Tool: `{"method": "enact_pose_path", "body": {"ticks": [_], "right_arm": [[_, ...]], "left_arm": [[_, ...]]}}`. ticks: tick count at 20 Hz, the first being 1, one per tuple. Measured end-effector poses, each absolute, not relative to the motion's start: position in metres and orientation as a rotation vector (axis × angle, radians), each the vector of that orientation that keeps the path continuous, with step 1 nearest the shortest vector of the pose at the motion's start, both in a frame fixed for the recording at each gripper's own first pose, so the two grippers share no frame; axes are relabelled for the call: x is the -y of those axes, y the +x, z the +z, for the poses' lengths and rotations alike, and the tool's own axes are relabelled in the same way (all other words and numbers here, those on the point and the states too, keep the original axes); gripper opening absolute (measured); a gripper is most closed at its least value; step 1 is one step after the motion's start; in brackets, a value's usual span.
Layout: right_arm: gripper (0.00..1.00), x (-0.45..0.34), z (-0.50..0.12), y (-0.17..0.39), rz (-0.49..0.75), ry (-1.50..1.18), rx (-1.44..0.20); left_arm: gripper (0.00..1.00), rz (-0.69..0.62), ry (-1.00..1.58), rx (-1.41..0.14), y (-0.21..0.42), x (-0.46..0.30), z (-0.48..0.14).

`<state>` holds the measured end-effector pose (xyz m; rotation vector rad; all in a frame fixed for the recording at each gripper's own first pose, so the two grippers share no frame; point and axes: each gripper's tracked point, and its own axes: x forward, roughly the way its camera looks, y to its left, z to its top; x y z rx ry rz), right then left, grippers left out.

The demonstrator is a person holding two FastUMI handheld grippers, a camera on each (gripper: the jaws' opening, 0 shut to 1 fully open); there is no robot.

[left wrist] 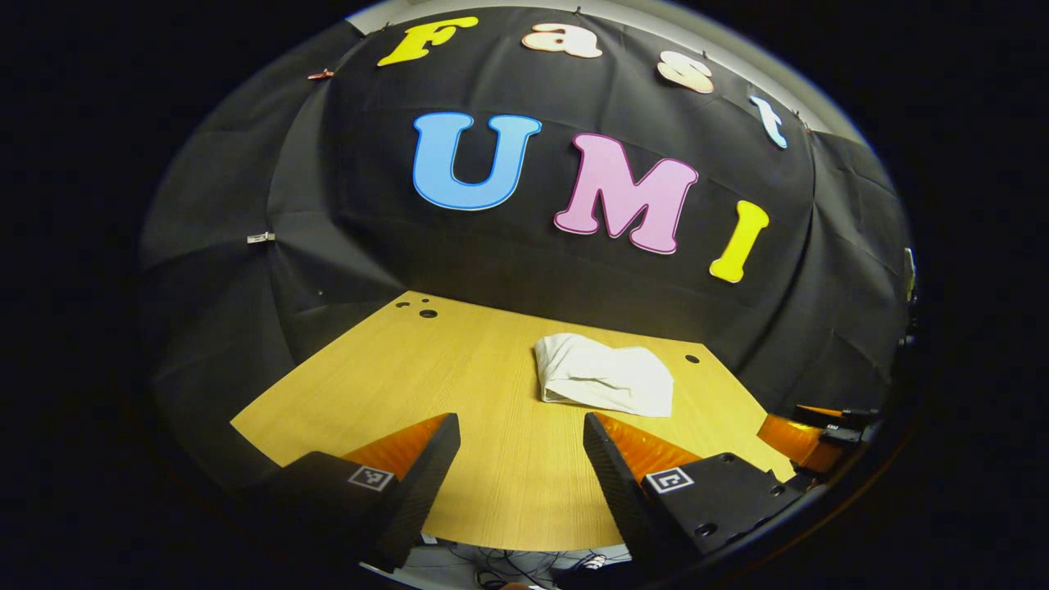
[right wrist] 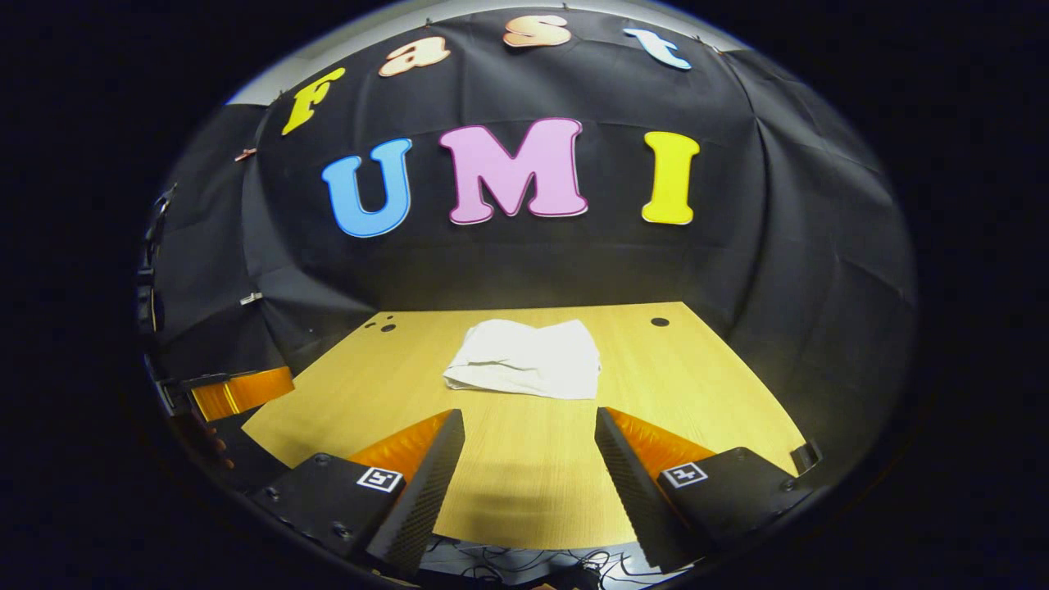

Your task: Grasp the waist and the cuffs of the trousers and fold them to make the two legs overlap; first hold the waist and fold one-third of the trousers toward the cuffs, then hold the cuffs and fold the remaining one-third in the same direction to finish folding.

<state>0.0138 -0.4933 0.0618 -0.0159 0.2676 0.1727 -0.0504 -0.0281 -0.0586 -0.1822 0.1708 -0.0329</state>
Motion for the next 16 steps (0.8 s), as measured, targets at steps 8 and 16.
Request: {"method": "enact_pose_path", "body": {"ticks": [8,16], "right_arm": [[0.98,0.493,0.062,0.010,0.201,-0.074,-0.254],[0.98,0.492,0.059,0.011,0.140,0.001,-0.275]], "left_arm": [[0.95,-0.099,-0.144,-0.199,-0.048,0.042,-0.072],[0.96,-0.077,-0.176,-0.225,-0.034,0.029,-0.082]]}}
